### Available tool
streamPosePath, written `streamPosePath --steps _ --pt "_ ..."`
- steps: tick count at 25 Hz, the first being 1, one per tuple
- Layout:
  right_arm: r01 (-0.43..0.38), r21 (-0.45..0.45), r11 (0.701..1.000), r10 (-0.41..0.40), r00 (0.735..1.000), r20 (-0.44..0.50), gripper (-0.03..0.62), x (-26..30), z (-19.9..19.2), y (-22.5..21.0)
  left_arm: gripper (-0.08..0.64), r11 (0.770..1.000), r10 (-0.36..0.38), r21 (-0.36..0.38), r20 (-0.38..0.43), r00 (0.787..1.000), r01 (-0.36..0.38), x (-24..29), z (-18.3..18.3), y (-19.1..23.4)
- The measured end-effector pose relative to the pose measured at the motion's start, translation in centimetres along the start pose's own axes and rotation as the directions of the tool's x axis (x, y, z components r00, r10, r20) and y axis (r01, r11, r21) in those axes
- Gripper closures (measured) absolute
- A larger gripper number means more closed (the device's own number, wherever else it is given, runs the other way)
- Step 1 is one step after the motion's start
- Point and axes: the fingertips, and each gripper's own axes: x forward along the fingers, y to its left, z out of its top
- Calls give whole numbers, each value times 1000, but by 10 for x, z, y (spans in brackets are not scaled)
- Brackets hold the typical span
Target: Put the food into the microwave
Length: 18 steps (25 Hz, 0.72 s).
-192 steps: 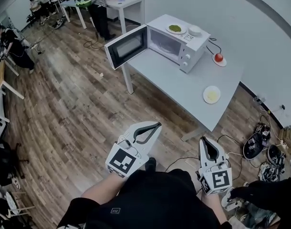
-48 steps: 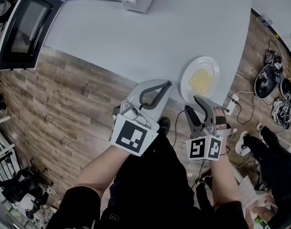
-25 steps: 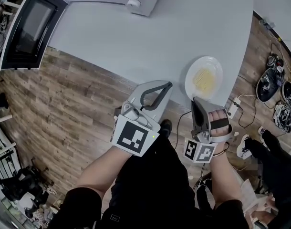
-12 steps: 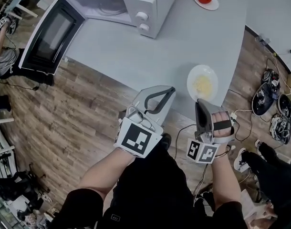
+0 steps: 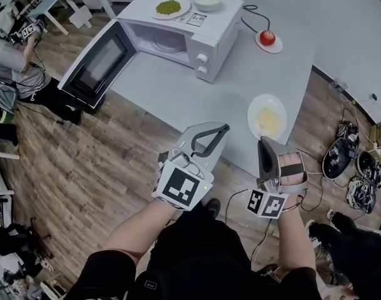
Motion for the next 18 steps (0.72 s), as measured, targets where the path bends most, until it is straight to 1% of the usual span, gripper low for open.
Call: streamPosePath --steps 6,11,15,18 --pt "50 -55 997 -46 997 64 566 -11 19 -31 552 998 54 24 11 998 -54 -22 24 0" --pt "85 -90 992 -72 988 140 566 -16 46 -42 552 994 97 42 11 995 -97 -40 28 6" --pt "89 -105 990 -70 982 174 565 -10 72 -45 552 992 119 47 10 993 -120 -58 25 22" --pt "95 -117 989 -71 979 189 566 2 98 -49 552 989 139 46 23 990 -140 -71 23 47"
